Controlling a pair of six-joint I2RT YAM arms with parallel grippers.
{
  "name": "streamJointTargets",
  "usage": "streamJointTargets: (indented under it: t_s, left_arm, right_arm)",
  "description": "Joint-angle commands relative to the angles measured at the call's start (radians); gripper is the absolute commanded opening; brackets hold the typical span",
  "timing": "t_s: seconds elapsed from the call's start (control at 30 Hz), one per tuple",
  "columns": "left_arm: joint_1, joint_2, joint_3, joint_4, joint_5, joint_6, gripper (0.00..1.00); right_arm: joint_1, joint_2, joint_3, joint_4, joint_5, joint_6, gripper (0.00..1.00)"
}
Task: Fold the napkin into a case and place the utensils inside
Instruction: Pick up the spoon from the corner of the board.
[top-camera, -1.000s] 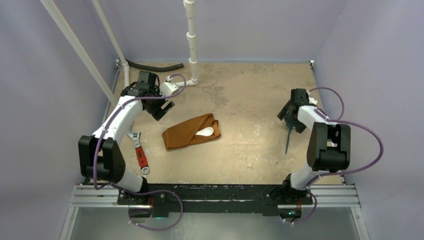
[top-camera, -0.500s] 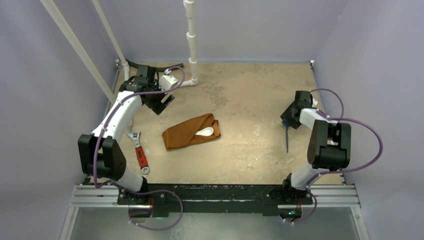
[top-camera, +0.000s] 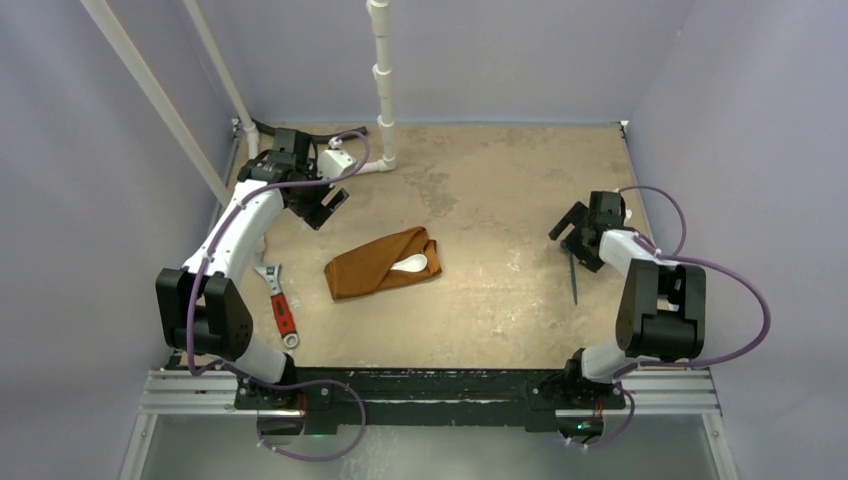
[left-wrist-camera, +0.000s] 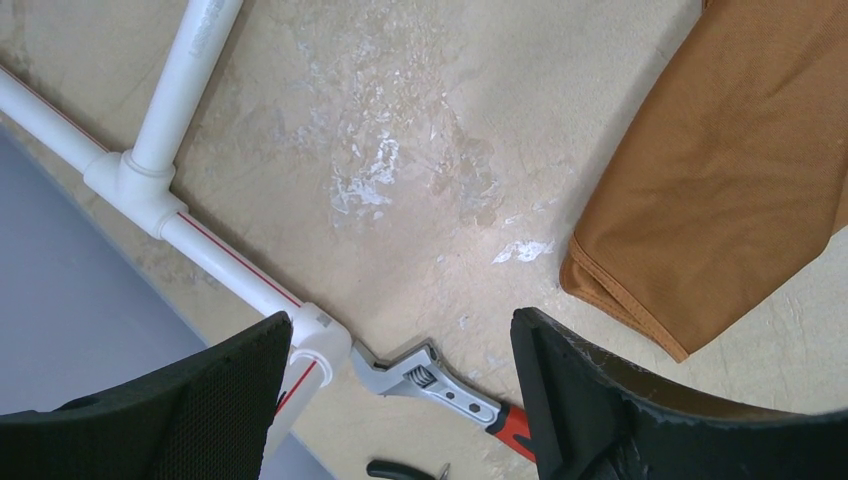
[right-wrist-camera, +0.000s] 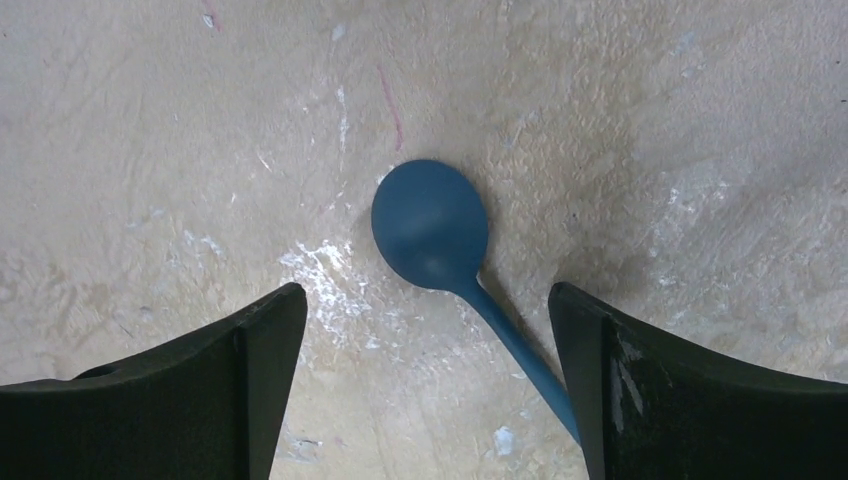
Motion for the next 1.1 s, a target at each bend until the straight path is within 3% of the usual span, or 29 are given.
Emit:
streamJointTargets:
  t_s: [0.0,0.13,0.27,0.57,0.67,0.77,0.97,1.07]
  left_arm:
    - [0.010,-0.010,0.042,-0.001,0.002,-0.015,0.80]
    - [0.010,-0.019,0.036,-0.003,-0.004,-0.005,0.80]
    - [0.010,-0.025,0.038,0.000,-0.008,-0.002,0.80]
    - [0.010,-0.016,0.048,0.000,-0.007,0.003,0.80]
    - [0.010,-0.014,0.048,0.002,-0.002,0.000,0.80]
    - [0.010,-0.013,0.049,0.005,0.000,0.001,0.80]
    - [0.010,-0.008,0.042,0.012,0.007,0.000,0.79]
    - [0.010,-0.008,0.039,0.011,0.017,0.000,0.79]
  right_arm:
    - [0.004,-0.008,-0.067,-0.100,-0.037,-0.019,0.92]
    - [0.012,-0.026,-0.097,-0.112,-0.053,-0.013,0.78]
    - [0.013,0.011,-0.074,-0.132,-0.067,-0.004,0.55]
    - [0.064,0.122,0.016,-0.127,-0.067,0.047,0.49]
    - [0.094,0.175,0.054,-0.131,-0.064,0.062,0.38]
    - [0.107,0.200,0.075,-0.130,-0.067,0.079,0.19]
    - [0.117,0.204,0.094,-0.133,-0.063,0.084,0.14]
    - [0.129,0.201,0.097,-0.121,-0.064,0.086,0.00]
